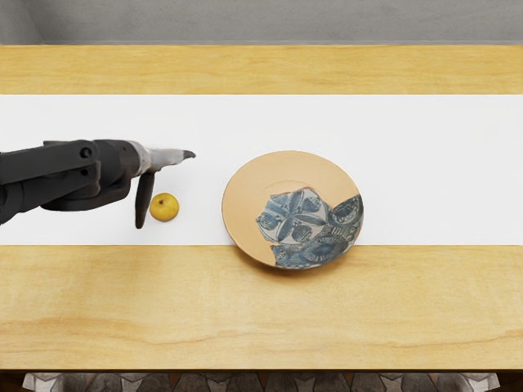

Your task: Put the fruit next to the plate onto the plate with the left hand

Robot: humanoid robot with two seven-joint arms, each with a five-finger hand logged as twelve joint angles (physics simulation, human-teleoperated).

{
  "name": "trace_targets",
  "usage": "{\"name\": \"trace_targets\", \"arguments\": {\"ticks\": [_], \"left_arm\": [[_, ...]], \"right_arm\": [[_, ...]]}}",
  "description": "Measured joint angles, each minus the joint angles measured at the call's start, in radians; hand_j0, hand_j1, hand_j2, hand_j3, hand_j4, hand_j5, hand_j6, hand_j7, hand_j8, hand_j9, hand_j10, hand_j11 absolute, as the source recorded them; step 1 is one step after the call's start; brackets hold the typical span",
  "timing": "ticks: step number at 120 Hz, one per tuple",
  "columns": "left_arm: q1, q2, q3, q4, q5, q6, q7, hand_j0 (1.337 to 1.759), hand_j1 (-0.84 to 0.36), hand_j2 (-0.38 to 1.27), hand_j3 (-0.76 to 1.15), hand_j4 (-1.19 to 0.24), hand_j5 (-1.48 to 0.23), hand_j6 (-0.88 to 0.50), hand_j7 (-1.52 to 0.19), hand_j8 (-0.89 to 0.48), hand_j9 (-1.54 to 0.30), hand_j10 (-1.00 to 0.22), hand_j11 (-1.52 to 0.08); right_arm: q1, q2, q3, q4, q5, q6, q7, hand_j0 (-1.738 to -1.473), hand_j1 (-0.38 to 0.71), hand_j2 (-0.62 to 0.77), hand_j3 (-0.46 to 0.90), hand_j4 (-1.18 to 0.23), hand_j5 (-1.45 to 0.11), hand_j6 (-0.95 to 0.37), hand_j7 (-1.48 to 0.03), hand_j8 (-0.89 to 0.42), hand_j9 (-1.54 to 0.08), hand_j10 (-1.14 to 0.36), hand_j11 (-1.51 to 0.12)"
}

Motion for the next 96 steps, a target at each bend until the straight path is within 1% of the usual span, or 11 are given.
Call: {"name": "trace_targets", "arguments": {"ticks": [19,38,64,81,96], "left_arm": [[-0.001,-0.01,0.035,0.001,0.004,0.002,0.0,1.658,0.35,0.0,0.0,0.0,0.0,0.0,0.0,0.0,0.0,0.0,0.0],[0.0,-0.014,0.047,0.001,0.004,0.005,0.0,1.658,0.35,0.0,0.0,0.0,0.0,0.0,0.0,0.0,0.0,0.0,0.0],[0.014,-0.016,0.064,0.001,0.04,0.066,0.0,1.658,0.35,0.0,0.0,0.0,0.0,0.0,0.0,0.0,0.0,0.0,0.0],[0.012,-0.05,0.08,0.002,0.052,0.082,0.0,1.658,0.35,0.0,0.0,0.0,0.0,0.0,0.0,0.0,0.0,0.0,0.0],[0.014,-0.056,0.09,0.008,0.055,0.085,0.0,1.658,0.35,0.0,0.0,0.0,0.0,0.0,0.0,0.0,0.0,0.0,0.0]], "right_arm": [[0.0,0.0,0.0,0.0,0.0,0.0,0.0,-1.658,-0.32,0.0,0.0,-0.02,-0.03,-0.02,-0.03,-0.02,-0.03,-0.02,-0.03],[0.0,0.0,0.0,0.0,0.0,0.0,0.0,-1.658,-0.32,0.0,0.0,-0.02,-0.03,-0.02,-0.03,-0.02,-0.03,-0.02,-0.03],[0.0,0.0,0.0,0.0,0.0,0.0,0.0,-1.658,-0.32,0.0,0.0,-0.02,-0.03,-0.02,-0.03,-0.02,-0.03,-0.02,-0.03],[-0.001,0.0,0.0,0.0,0.0,0.0,0.0,-1.658,-0.32,0.0,0.0,-0.02,-0.03,-0.02,-0.03,-0.02,-0.03,-0.02,-0.03],[-0.001,0.0,0.0,0.0,0.0,0.0,0.0,-1.658,-0.32,0.0,0.0,-0.02,-0.03,-0.02,-0.03,-0.02,-0.03,-0.02,-0.03]]}}
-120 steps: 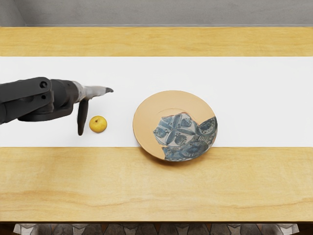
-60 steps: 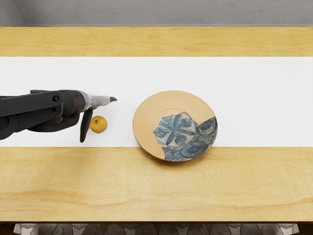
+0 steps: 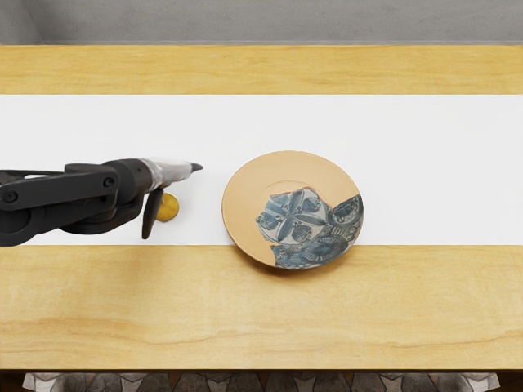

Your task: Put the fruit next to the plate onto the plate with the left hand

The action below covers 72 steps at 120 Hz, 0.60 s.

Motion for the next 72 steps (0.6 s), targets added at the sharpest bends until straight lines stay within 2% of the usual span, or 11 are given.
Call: {"name": "trace_targets", "arguments": {"ticks": [72], "left_arm": [[0.029,-0.013,0.024,-0.004,0.069,0.066,0.0,1.658,0.25,0.02,0.0,-0.09,-0.11,-0.09,-0.11,-0.09,-0.11,-0.09,-0.11]], "right_arm": [[0.001,0.0,0.0,0.0,0.0,0.0,0.0,-1.658,-0.32,0.0,0.0,-0.02,-0.03,-0.02,-0.03,-0.02,-0.03,-0.02,-0.03]]}}
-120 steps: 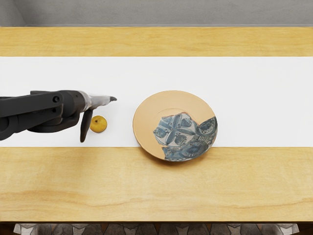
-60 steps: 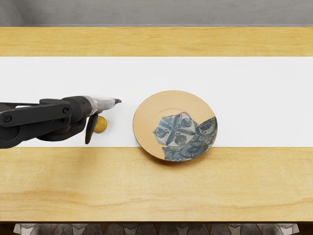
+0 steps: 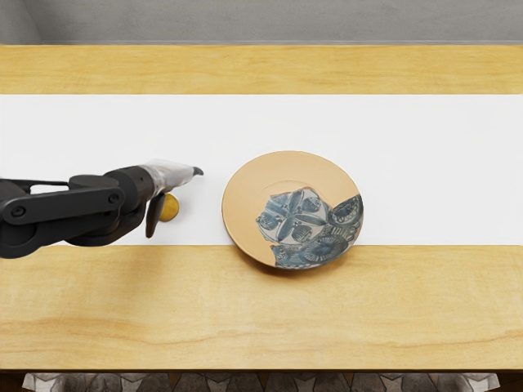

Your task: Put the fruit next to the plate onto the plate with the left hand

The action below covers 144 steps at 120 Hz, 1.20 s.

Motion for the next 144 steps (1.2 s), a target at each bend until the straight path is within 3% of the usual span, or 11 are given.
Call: {"name": "trace_targets", "arguments": {"ticks": [52,93,144], "left_arm": [[0.005,0.011,0.001,-0.038,0.012,0.019,0.0,1.658,0.06,0.05,0.0,-0.25,-0.32,-0.25,-0.32,-0.25,-0.32,-0.25,-0.32],[0.026,0.06,0.001,-0.087,0.012,0.062,0.0,1.658,-0.01,0.06,0.0,-0.31,-0.39,-0.3,-0.39,-0.31,-0.39,-0.3,-0.39],[0.038,0.072,0.0,-0.091,0.011,0.078,-0.001,1.658,-0.09,0.08,0.0,-0.37,-0.48,-0.36,-0.44,-0.38,-0.48,-0.37,-0.48]], "right_arm": [[0.0,0.0,0.0,0.0,0.0,0.0,0.0,-1.658,-0.32,0.0,0.0,-0.02,-0.03,-0.02,-0.03,-0.02,-0.03,-0.02,-0.03],[0.0,0.0,0.001,0.0,0.0,0.0,0.0,-1.658,-0.32,0.0,0.0,-0.02,-0.03,-0.02,-0.03,-0.02,-0.03,-0.02,-0.03],[0.0,0.0,0.002,0.0,0.0,0.0,0.0,-1.658,-0.32,0.0,0.0,-0.02,-0.03,-0.02,-0.03,-0.02,-0.03,-0.02,-0.03]]}}
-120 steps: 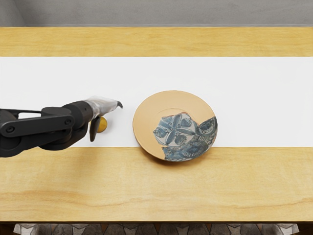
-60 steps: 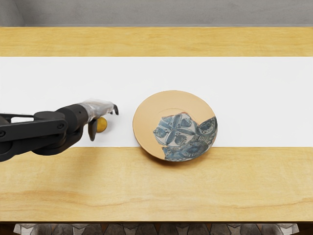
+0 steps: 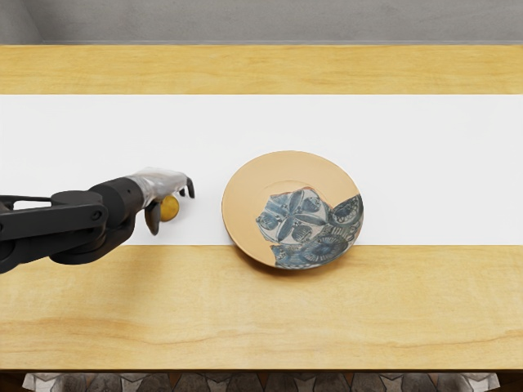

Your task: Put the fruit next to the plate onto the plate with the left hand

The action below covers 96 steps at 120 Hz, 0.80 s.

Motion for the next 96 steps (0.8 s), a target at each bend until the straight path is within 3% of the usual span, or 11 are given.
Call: {"name": "trace_targets", "arguments": {"ticks": [22,49,68,96], "left_arm": [[0.003,0.001,-0.001,0.004,0.0,0.003,-0.003,1.658,-0.14,0.08,0.0,-0.42,-0.52,-0.32,-0.52,-0.41,-0.54,-0.41,-0.53],[0.002,0.002,-0.001,0.004,0.0,0.002,-0.004,1.658,-0.26,0.11,0.0,-0.53,-0.65,-0.33,-0.5,-0.48,-0.67,-0.51,-0.67],[0.002,0.001,0.0,0.002,0.002,-0.005,-0.001,1.653,-0.28,0.11,0.0,-0.62,-0.79,-0.25,-0.6,-0.39,-0.81,-0.6,-0.81],[0.002,0.001,0.0,0.001,0.002,-0.008,-0.001,1.649,-0.29,0.11,0.0,-0.7,-0.9,-0.22,-0.64,-0.33,-0.94,-0.56,-0.95]], "right_arm": [[0.0,0.0,0.0,0.0,0.0,0.0,0.0,-1.658,-0.32,0.0,0.0,-0.02,-0.03,-0.02,-0.03,-0.02,-0.03,-0.02,-0.03],[0.0,0.0,0.0,0.0,0.0,0.0,0.0,-1.658,-0.32,0.0,0.0,-0.02,-0.03,-0.02,-0.03,-0.02,-0.03,-0.02,-0.03],[0.0,0.0,0.0,0.0,0.0,0.0,0.0,-1.658,-0.32,0.0,0.0,-0.02,-0.03,-0.02,-0.03,-0.02,-0.03,-0.02,-0.03],[0.001,0.0,0.0,0.0,0.0,0.0,0.0,-1.658,-0.32,0.0,0.0,-0.02,-0.03,-0.02,-0.03,-0.02,-0.03,-0.02,-0.03]]}}
